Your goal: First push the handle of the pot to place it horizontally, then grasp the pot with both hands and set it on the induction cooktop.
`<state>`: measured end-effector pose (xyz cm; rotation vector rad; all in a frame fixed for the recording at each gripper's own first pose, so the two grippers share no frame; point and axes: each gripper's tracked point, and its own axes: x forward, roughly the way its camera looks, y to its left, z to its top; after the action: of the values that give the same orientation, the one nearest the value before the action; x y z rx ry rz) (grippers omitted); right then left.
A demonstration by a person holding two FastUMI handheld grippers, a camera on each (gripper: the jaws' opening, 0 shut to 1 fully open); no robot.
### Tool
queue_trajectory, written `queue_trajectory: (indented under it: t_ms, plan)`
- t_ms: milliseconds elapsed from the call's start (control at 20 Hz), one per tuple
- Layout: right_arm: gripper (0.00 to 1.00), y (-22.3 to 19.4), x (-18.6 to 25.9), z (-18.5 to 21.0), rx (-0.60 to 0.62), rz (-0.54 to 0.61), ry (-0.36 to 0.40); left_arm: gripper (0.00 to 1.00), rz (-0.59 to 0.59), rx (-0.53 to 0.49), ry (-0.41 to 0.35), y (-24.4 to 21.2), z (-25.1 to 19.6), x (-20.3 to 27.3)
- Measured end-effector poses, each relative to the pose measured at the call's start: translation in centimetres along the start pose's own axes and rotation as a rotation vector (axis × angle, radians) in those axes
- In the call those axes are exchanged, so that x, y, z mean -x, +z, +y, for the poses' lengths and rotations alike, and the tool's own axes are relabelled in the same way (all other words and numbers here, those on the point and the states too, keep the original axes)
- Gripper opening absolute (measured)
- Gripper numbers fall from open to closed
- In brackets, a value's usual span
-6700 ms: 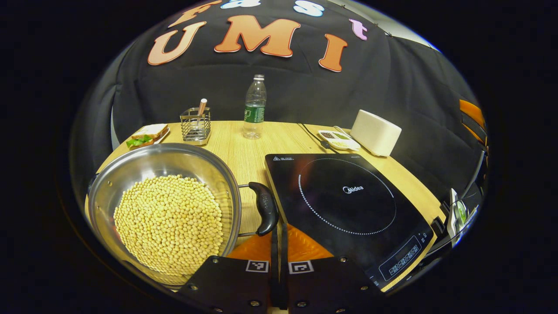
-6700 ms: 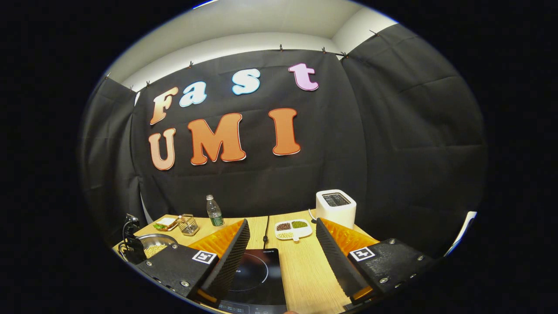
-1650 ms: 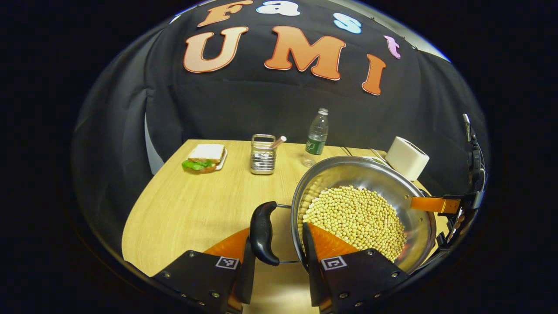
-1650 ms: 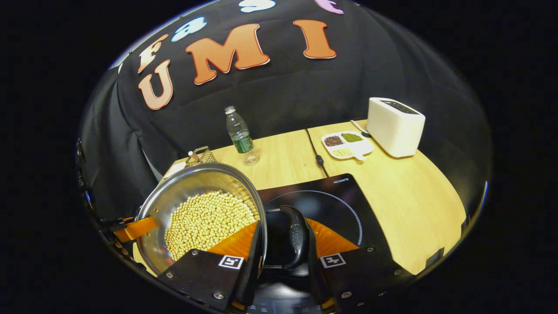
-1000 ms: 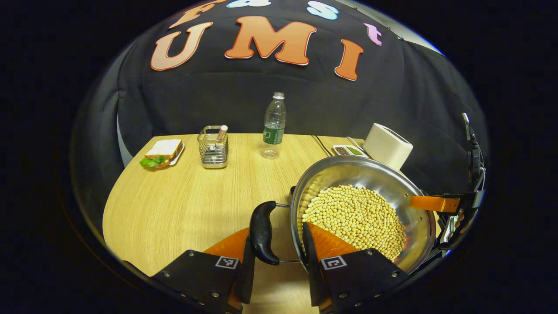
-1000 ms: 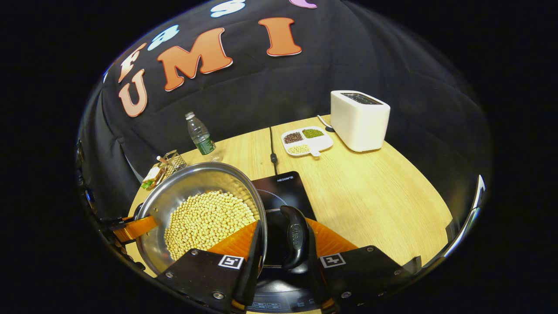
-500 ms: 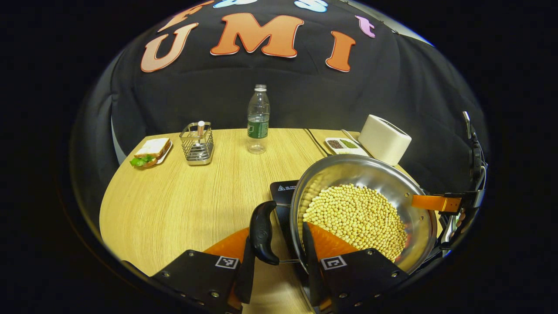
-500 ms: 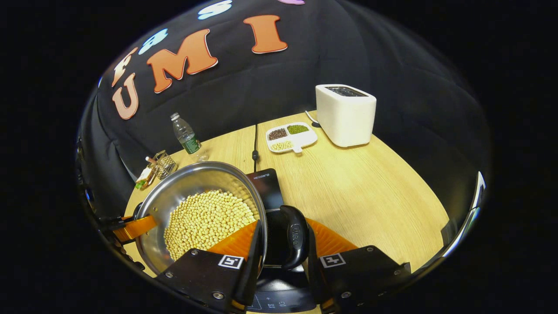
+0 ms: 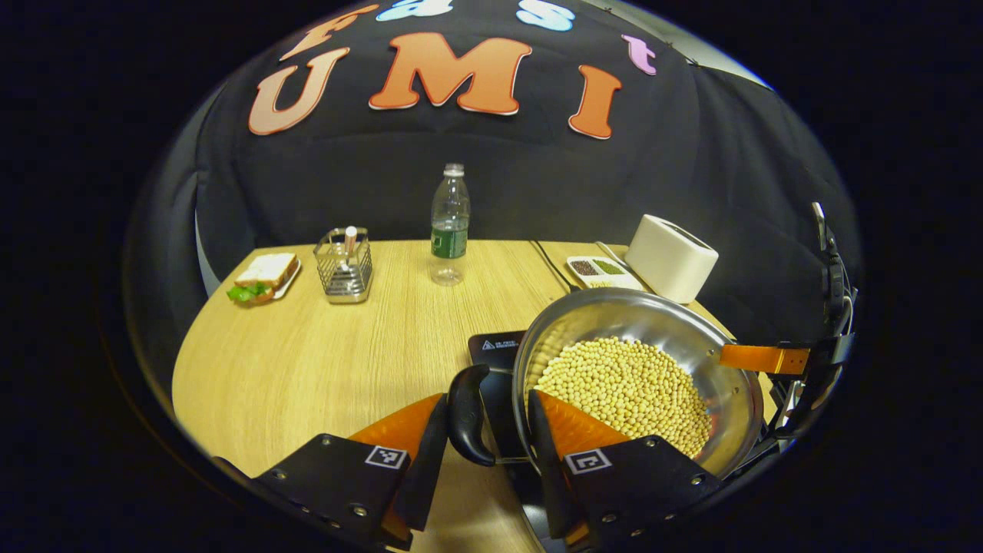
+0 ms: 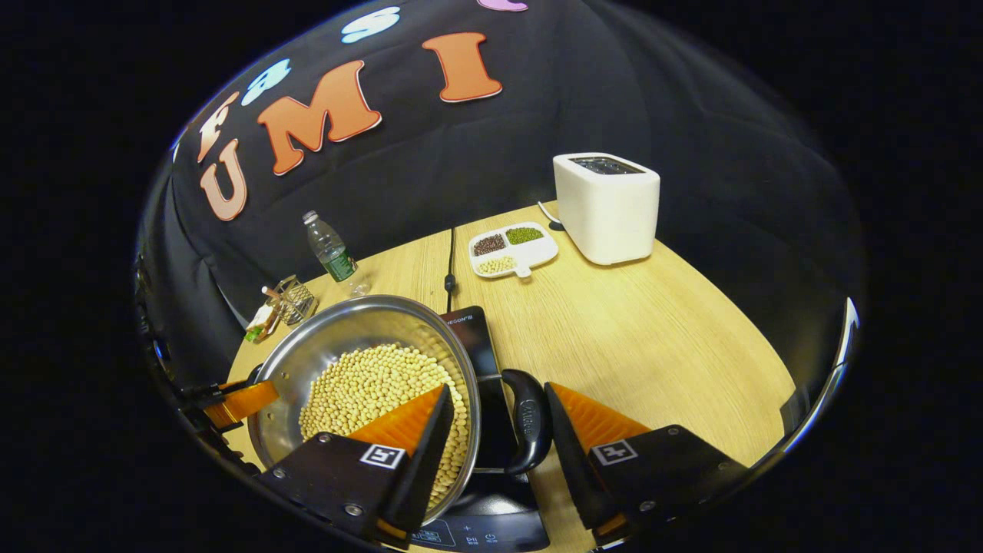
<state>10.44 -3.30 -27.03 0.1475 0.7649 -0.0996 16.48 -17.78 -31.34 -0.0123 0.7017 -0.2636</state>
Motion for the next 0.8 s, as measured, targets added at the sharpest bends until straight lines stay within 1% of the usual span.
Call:
queue_trajectory:
  t_ms: [50, 100, 150, 200, 350, 400, 450, 500, 550, 650, 800]
  plan:
    - [0.83, 0.3, 0.3, 0.1, 0.014, -0.009, -0.004, 0.59, -0.024, -0.016, 0.013, 1.1, 0.0, 1.2]
    - [0.87, 0.7, 0.8, 0.3, 0.024, -0.024, -0.004, 0.69, -0.042, -0.024, 0.030, 1.8, 0.4, 2.1]
    - [0.95, 1.3, 1.5, 0.5, 0.031, -0.042, -0.001, 0.70, -0.056, -0.024, 0.050, 2.4, 0.8, 2.7]
    - [0.95, 2.0, 2.1, 0.7, 0.037, -0.062, 0.003, 0.73, -0.080, -0.014, 0.073, 3.4, 1.4, 3.8]
    - [0.96, 4.9, 4.7, 0.7, 0.056, -0.152, -0.002, 0.74, -0.196, 0.018, 0.112, 8.1, 3.2, 8.1]
    - [0.96, 6.2, 6.0, 0.8, 0.060, -0.187, 0.003, 0.82, -0.239, 0.021, 0.121, 9.9, 3.7, 9.8]
    - [0.96, 7.5, 7.5, 1.0, 0.060, -0.227, 0.014, 0.88, -0.287, 0.018, 0.131, 11.7, 4.4, 11.5]
    - [0.96, 9.0, 9.0, 1.2, 0.061, -0.273, 0.021, 0.89, -0.340, 0.005, 0.144, 13.7, 5.0, 13.4]
    - [0.95, 10.3, 10.4, 1.0, 0.066, -0.318, 0.018, 0.89, -0.390, -0.010, 0.162, 15.1, 5.6, 14.5]
    - [0.95, 12.7, 13.1, 1.1, 0.083, -0.404, 0.007, 0.89, -0.483, -0.041, 0.208, 17.9, 6.9, 18.7]
    - [0.95, 15.5, 17.4, 1.7, 0.101, -0.504, 0.021, 0.88, -0.598, -0.054, 0.235, 21.4, 8.4, 24.9]
